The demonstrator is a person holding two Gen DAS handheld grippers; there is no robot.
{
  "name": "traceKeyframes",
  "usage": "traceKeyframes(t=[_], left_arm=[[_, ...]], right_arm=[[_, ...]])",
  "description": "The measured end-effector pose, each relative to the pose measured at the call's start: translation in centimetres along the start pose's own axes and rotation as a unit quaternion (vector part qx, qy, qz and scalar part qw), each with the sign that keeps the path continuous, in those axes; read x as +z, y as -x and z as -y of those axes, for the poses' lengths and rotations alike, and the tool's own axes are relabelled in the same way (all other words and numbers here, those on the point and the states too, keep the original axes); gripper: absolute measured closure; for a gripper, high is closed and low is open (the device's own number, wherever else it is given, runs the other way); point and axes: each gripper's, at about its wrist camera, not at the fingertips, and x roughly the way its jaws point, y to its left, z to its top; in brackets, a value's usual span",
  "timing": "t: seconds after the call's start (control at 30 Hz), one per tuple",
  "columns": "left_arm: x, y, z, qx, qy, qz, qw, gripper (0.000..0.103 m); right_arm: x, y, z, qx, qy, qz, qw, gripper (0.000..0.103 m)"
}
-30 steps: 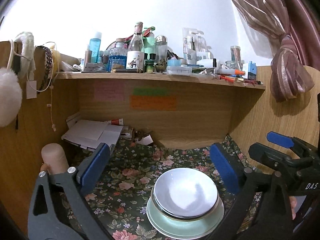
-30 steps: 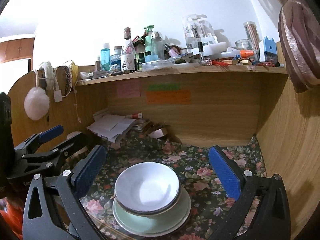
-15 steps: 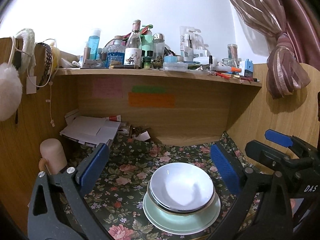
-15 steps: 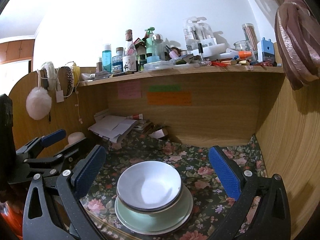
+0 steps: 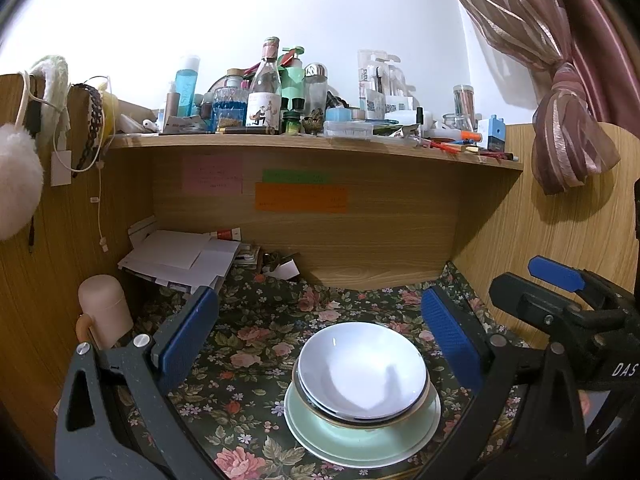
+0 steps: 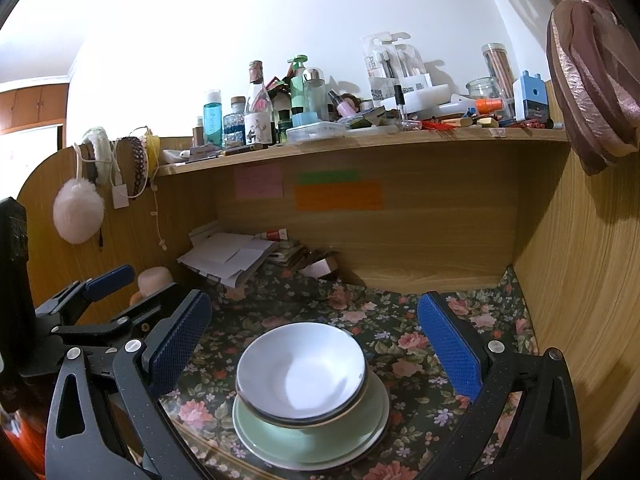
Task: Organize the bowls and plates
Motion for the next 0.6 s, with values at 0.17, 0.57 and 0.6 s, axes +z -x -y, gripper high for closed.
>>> traceKeyframes(t=[0.17, 0.57, 0.6], left_arm=[[0.04, -0.01, -0.03, 0.000, 0.000, 0.001, 1.0000, 0.000], [0.00, -0.07, -0.17, -0.003, 0.000, 0.000, 1.0000, 0.000], [0.03, -0.09, -0.16, -0.002, 0.000, 0.000, 1.0000, 0.000]], right_arm=[[0.14, 0.08, -0.14, 0.000, 0.000, 0.002, 1.000, 0.000], [0.16, -0.13, -0.17, 0.001, -0.002, 0.000, 1.000, 0.000], [0.12, -0.10, -0.12, 0.001, -0.002, 0.000, 1.000, 0.000]])
